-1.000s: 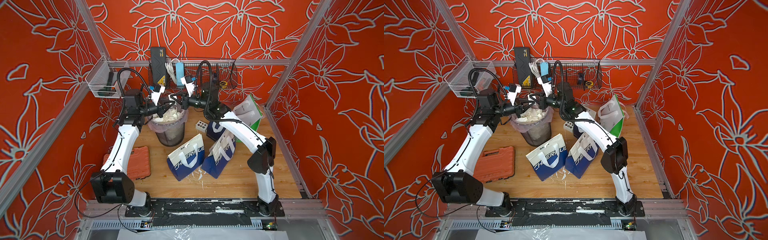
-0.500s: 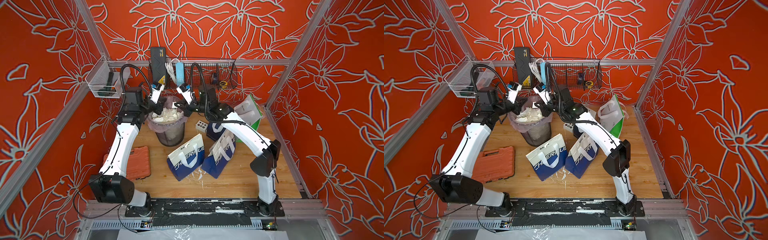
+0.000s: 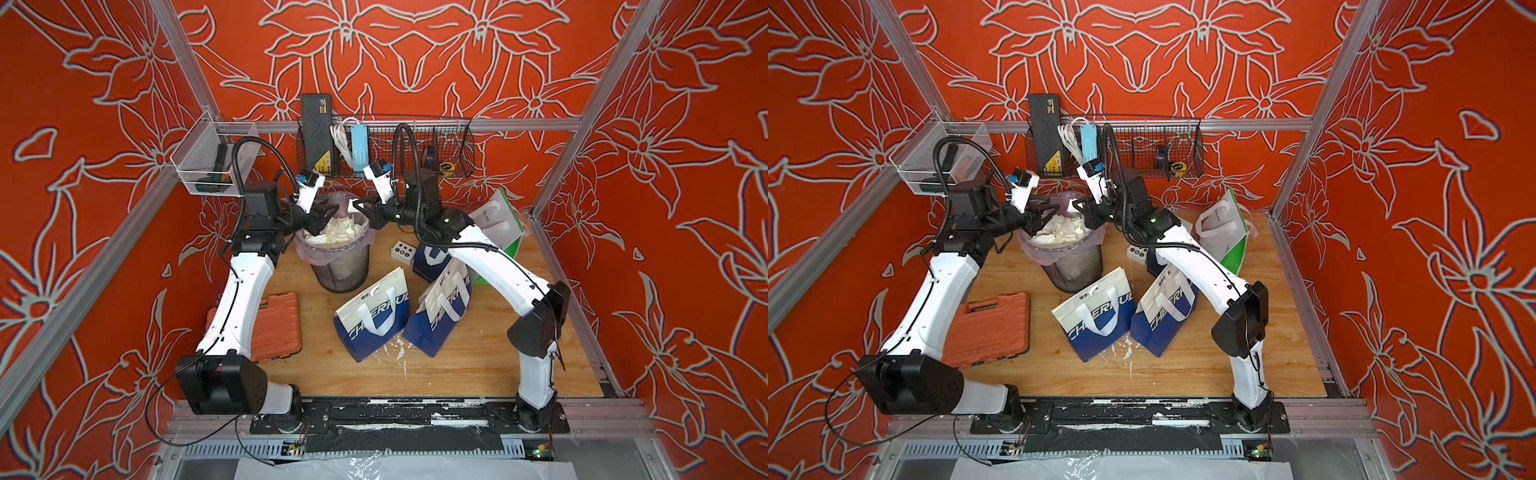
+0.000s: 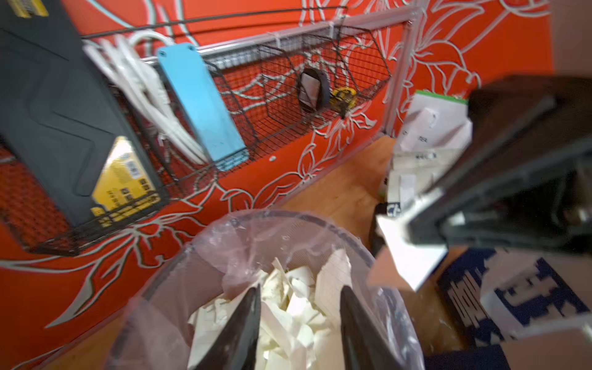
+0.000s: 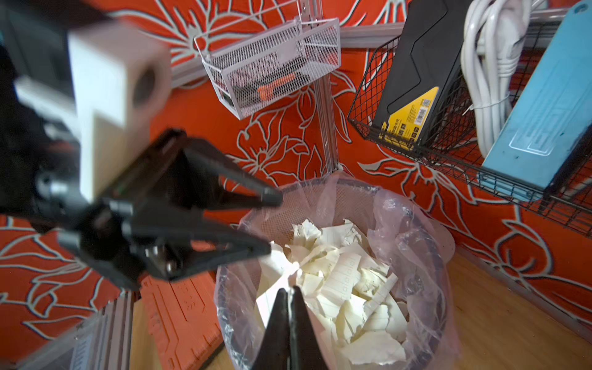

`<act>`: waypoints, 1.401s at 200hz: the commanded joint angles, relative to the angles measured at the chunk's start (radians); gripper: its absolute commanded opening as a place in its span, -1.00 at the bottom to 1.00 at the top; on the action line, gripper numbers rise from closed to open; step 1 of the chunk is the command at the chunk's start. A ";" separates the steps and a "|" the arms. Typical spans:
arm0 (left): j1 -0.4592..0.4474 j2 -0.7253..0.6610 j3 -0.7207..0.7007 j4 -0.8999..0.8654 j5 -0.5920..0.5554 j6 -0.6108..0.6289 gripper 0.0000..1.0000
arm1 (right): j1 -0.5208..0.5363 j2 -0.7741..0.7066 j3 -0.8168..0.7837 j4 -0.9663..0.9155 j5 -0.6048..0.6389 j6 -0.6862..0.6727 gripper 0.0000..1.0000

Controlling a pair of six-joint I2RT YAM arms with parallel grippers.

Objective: Shred takeout receipts and throw away
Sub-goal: Shred the takeout receipt.

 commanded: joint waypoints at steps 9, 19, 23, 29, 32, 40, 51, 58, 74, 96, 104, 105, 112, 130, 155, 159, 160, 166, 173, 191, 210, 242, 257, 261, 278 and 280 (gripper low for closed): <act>-0.029 -0.044 -0.017 0.037 0.171 0.042 0.02 | 0.008 0.008 0.079 0.061 0.040 0.229 -1.00; -0.052 -0.040 -0.018 0.051 0.170 0.047 0.05 | 0.020 0.020 0.117 0.016 0.073 0.243 -1.00; -0.063 -0.039 -0.021 0.061 0.160 0.050 0.06 | 0.024 0.022 0.126 0.006 0.088 0.252 -1.00; -0.081 -0.041 -0.029 0.078 0.129 0.057 0.08 | 0.032 0.024 0.129 -0.002 0.111 0.263 -1.00; -0.091 -0.042 -0.037 0.091 0.107 0.060 0.09 | 0.035 0.022 0.130 -0.005 0.123 0.267 -1.00; -0.113 -0.052 -0.063 0.136 0.045 0.063 0.12 | 0.049 0.021 0.132 -0.021 0.161 0.283 -1.00; -0.134 -0.061 -0.095 0.202 -0.021 0.048 0.14 | 0.057 0.019 0.138 -0.041 0.199 0.321 -1.00; -0.140 -0.062 -0.107 0.233 -0.047 0.039 0.15 | 0.061 0.019 0.137 -0.041 0.204 0.347 -1.00; -0.143 -0.074 -0.138 0.322 -0.066 -0.007 0.18 | 0.069 0.017 0.131 -0.045 0.209 0.386 -1.00; -0.145 -0.079 -0.145 0.384 -0.076 -0.050 0.19 | 0.077 0.003 0.105 -0.039 0.235 0.431 -1.00; -0.147 -0.083 -0.150 0.401 -0.078 -0.057 0.19 | 0.080 -0.002 0.101 -0.043 0.258 0.438 -1.00; -0.147 -0.084 -0.152 0.402 -0.078 -0.057 0.19 | 0.080 -0.003 0.101 -0.045 0.261 0.437 -1.00; -0.149 -0.088 -0.160 0.417 -0.088 -0.060 0.18 | 0.083 -0.006 0.105 -0.058 0.282 0.434 -1.00; -0.150 -0.099 -0.184 0.443 -0.128 -0.070 0.17 | 0.084 -0.009 0.111 -0.095 0.329 0.446 -1.00; -0.149 -0.107 -0.198 0.478 -0.148 -0.085 0.16 | 0.088 -0.012 0.100 -0.121 0.339 0.465 -1.00; -0.149 -0.108 -0.199 0.484 -0.148 -0.089 0.16 | 0.087 -0.013 0.097 -0.122 0.341 0.466 -1.00; -0.148 -0.109 -0.199 0.485 -0.149 -0.089 0.16 | 0.087 -0.013 0.096 -0.122 0.341 0.466 -1.00; -0.149 -0.108 -0.199 0.490 -0.148 -0.095 0.16 | 0.088 -0.014 0.090 -0.119 0.343 0.472 -1.00; -0.149 -0.103 -0.197 0.486 -0.140 -0.094 0.16 | 0.087 -0.018 0.083 -0.114 0.342 0.480 -1.00; -0.159 -0.086 -0.181 0.448 -0.129 -0.069 0.14 | 0.087 -0.016 0.080 -0.104 0.329 0.503 -1.00; -0.175 -0.076 -0.172 0.408 -0.127 -0.026 0.11 | 0.089 -0.014 0.088 -0.110 0.326 0.508 -1.00; -0.202 -0.058 -0.143 0.344 -0.183 0.044 -0.21 | 0.094 -0.015 0.090 -0.126 0.328 0.512 -1.00; -0.207 -0.051 -0.131 0.335 -0.207 0.057 -0.42 | 0.096 -0.014 0.088 -0.128 0.325 0.516 -1.00; -0.207 -0.052 -0.130 0.335 -0.212 0.057 -0.46 | 0.097 -0.014 0.089 -0.129 0.325 0.516 -1.00; -0.209 -0.047 -0.117 0.330 -0.237 0.056 -0.69 | 0.099 -0.018 0.087 -0.137 0.337 0.509 -1.00; -0.208 -0.047 -0.115 0.329 -0.239 0.057 -0.72 | 0.099 -0.018 0.087 -0.140 0.339 0.507 -1.00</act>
